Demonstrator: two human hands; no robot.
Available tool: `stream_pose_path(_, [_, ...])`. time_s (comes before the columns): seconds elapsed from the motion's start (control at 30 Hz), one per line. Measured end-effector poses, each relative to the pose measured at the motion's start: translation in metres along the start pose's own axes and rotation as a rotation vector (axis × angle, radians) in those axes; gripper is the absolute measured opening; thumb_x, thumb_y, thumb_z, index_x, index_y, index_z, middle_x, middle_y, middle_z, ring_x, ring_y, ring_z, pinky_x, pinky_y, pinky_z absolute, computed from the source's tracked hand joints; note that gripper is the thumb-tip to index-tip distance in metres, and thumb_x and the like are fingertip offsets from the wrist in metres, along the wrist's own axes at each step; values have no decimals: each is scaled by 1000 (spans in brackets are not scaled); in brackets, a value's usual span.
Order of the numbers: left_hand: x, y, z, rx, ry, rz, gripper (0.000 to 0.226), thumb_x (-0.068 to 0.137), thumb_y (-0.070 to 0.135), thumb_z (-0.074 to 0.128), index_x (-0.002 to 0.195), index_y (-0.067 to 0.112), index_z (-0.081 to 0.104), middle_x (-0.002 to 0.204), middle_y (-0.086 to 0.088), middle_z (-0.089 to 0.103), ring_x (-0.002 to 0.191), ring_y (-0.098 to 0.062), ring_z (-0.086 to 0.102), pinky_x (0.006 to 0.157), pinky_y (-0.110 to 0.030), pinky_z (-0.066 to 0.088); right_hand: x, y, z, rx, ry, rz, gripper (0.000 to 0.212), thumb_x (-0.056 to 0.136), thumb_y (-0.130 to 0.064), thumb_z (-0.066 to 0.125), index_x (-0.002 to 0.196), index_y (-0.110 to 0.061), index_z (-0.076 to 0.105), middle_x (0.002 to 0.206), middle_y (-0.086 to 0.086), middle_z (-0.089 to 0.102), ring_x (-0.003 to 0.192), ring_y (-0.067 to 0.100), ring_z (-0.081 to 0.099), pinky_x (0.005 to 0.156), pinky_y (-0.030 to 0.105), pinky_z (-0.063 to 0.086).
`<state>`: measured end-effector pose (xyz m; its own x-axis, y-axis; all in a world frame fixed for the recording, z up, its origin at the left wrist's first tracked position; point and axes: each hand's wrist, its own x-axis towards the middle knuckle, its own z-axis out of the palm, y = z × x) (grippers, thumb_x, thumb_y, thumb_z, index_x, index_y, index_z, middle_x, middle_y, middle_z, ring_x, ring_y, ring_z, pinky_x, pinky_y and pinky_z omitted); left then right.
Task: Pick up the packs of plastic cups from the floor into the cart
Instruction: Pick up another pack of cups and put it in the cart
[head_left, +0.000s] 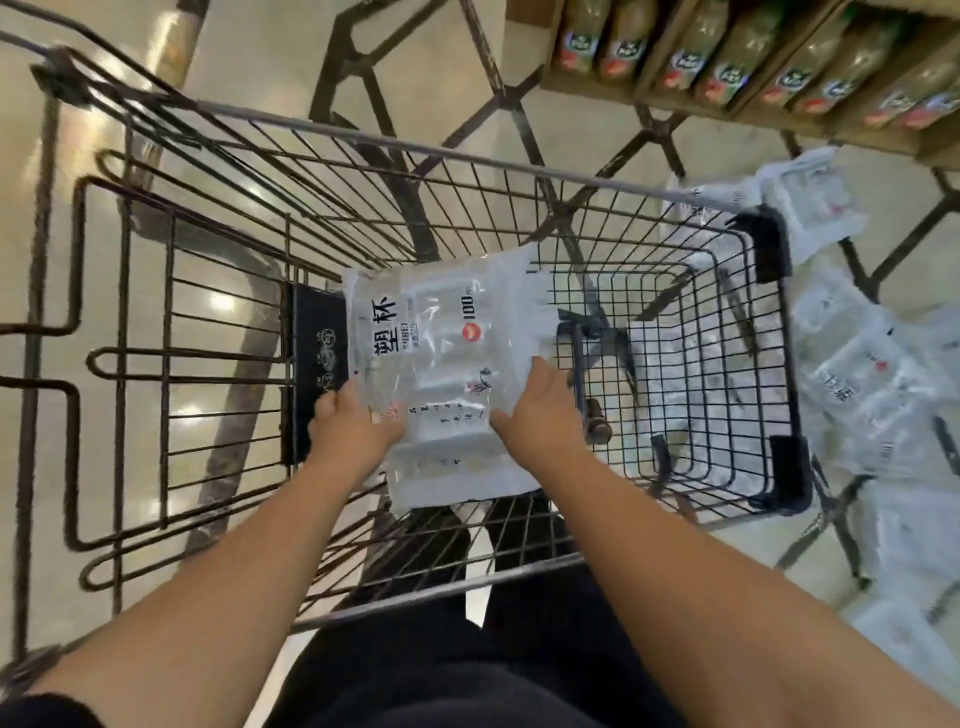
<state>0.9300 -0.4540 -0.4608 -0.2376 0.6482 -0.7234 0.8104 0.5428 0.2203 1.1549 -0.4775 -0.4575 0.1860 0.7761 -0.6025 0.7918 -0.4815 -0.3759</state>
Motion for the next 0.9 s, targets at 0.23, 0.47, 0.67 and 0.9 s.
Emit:
stream_pose_path(0.23, [-100, -48, -12, 282, -132, 353, 75, 84, 63, 55, 146, 26, 37, 145, -2, 43, 132, -22, 42, 107, -38, 37, -66, 71, -28, -57, 15, -78, 74, 87, -53, 60, 150, -23, 35, 151, 8, 31, 139, 25, 32, 113, 39, 31])
stream_pose_path(0.47, [-127, -81, -29, 441, -217, 574, 85, 71, 90, 22, 137, 40, 46, 133, 15, 53, 121, -11, 51, 101, -34, 44, -103, 102, -43, -313, -71, -267, 58, 90, -71, 33, 121, -33, 62, 122, -6, 57, 117, 17, 47, 97, 37, 37])
stream_pose_path(0.67, [-136, -104, -12, 613, 0, 825, 57, 81, 72, 41, 112, 32, 68, 96, 9, 65, 87, -20, 64, 66, -39, 54, -120, 104, -29, -381, -233, -343, 74, 77, -83, 25, 117, -35, 64, 124, -8, 54, 117, 16, 43, 93, 37, 35])
stream_pose_path(0.9, [-162, -126, 4, 673, -8, 731, 73, 76, 89, 22, 116, 43, 63, 112, 18, 60, 110, -13, 53, 88, -41, 45, -160, 123, 3, -331, -273, -256, 68, 81, -82, 26, 102, -30, 64, 97, -9, 64, 87, 15, 58, 75, 35, 50])
